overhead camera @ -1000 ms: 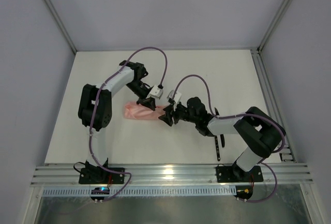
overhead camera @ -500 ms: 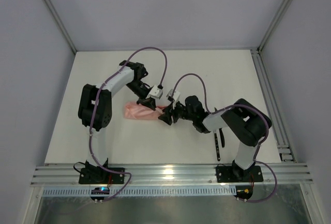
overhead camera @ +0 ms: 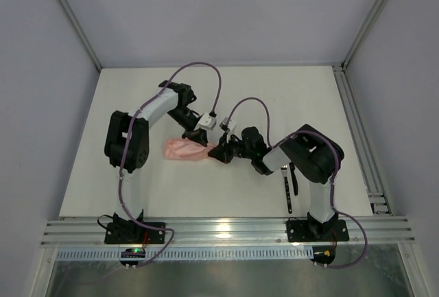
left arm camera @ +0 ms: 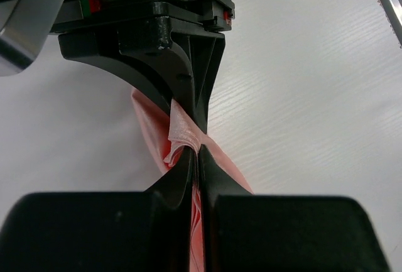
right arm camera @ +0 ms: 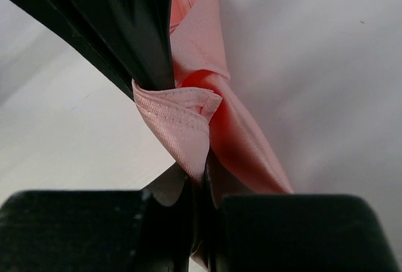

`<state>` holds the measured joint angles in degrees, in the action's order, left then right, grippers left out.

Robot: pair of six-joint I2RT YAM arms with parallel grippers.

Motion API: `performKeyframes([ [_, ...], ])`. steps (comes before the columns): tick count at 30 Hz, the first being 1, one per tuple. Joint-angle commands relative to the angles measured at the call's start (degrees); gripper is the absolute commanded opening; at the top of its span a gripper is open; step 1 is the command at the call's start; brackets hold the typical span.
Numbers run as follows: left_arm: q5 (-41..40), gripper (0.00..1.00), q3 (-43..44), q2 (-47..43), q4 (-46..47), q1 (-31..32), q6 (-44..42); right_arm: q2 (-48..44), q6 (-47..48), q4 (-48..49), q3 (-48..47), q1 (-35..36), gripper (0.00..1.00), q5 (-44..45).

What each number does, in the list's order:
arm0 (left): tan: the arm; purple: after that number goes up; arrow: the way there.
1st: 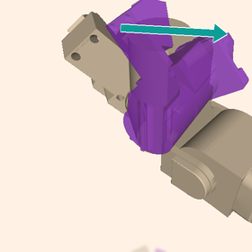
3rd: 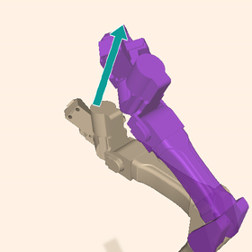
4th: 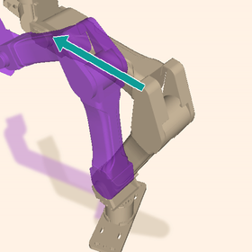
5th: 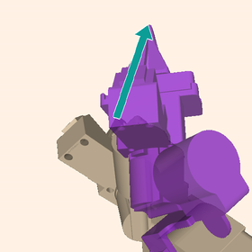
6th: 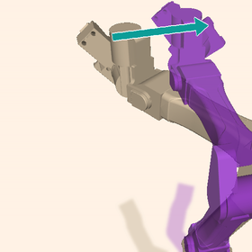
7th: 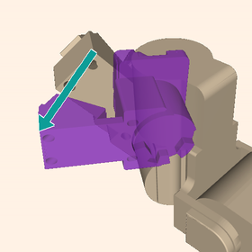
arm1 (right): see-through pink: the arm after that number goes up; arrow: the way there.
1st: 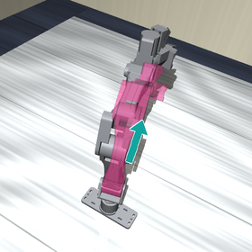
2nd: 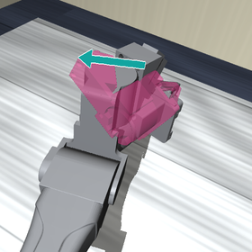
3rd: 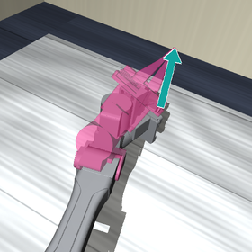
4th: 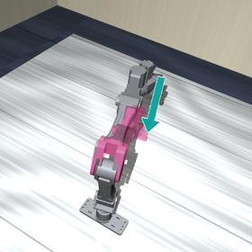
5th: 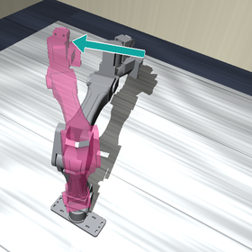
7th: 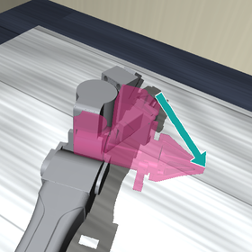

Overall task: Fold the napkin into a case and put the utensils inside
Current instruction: Stuff the top corner of the square-folded napkin into the folded napkin.

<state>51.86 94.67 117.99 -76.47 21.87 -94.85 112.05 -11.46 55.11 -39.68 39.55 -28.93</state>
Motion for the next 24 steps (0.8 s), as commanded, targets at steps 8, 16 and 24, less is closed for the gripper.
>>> performKeyframes([
  [8, 0.01, 0.42, 0.43, -1.01, -0.84, -1.56, 22.53, 1.15, -8.66, -3.78, -1.97, -2.02, 0.04, -1.21],
  [16, -10.97, 0.44, -6.94, -8.57, 15.29, -4.99, 43.78, 1.59, -14.8, -8.96, -4.08, -3.07, 0.04, -7.28],
  [24, -14.93, 0.5, -11.09, -10.68, 22.6, -12.37, 53.28, 3.17, -20.08, -16.0, -7.6, -4.21, 0.04, -10.09],
])
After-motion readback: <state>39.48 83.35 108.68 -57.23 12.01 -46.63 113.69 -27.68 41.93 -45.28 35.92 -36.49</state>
